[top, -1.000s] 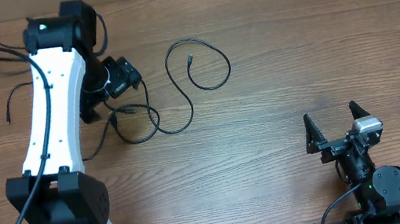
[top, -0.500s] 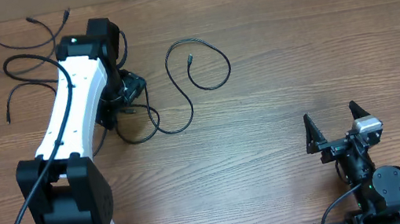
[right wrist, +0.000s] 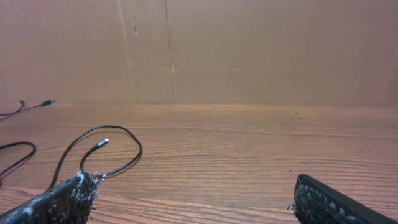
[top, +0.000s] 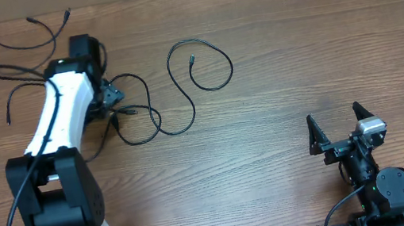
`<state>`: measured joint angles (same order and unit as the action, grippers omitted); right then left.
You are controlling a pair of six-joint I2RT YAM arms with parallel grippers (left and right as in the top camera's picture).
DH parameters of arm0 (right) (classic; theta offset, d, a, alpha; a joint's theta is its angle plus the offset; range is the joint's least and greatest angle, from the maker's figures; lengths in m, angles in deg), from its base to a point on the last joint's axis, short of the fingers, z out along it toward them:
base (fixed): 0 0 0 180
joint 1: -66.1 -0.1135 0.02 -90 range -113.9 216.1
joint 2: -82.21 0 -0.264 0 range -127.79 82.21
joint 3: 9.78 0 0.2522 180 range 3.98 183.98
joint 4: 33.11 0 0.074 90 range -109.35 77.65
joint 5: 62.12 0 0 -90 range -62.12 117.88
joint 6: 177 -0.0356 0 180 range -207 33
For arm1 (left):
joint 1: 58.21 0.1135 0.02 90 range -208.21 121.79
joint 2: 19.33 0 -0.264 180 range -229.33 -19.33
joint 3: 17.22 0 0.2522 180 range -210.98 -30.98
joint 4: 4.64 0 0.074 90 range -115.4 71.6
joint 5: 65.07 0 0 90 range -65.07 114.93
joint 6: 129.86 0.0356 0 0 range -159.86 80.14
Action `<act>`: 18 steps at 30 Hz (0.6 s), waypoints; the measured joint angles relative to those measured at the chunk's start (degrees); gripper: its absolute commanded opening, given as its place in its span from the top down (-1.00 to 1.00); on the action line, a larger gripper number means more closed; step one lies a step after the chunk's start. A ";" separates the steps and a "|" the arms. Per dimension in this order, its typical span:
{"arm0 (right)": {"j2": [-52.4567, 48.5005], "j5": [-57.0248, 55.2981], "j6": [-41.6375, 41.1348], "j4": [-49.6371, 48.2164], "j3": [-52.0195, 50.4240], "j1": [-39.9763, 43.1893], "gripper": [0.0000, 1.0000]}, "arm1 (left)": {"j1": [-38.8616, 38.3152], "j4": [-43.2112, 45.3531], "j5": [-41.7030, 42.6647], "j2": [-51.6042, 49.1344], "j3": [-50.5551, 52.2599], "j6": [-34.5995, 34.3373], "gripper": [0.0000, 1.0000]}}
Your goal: Untangle cables
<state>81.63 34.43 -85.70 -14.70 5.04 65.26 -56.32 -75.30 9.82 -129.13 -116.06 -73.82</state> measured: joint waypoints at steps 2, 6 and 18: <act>0.00 0.00 0.02 0.04 0.00 0.00 -1.00 | 1.86 2.23 3.82 0.00 0.35 8.52 -0.97; 0.00 0.00 0.02 0.04 0.00 0.00 -1.00 | 3.34 5.38 10.82 0.00 3.34 25.09 -1.00; 0.00 -0.02 0.00 0.02 0.00 0.00 -1.00 | 2.60 19.21 14.32 0.13 17.64 36.98 -0.57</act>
<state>81.63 34.40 -85.70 -14.68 5.04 65.26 -53.72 -56.09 24.13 -128.99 -98.42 -36.84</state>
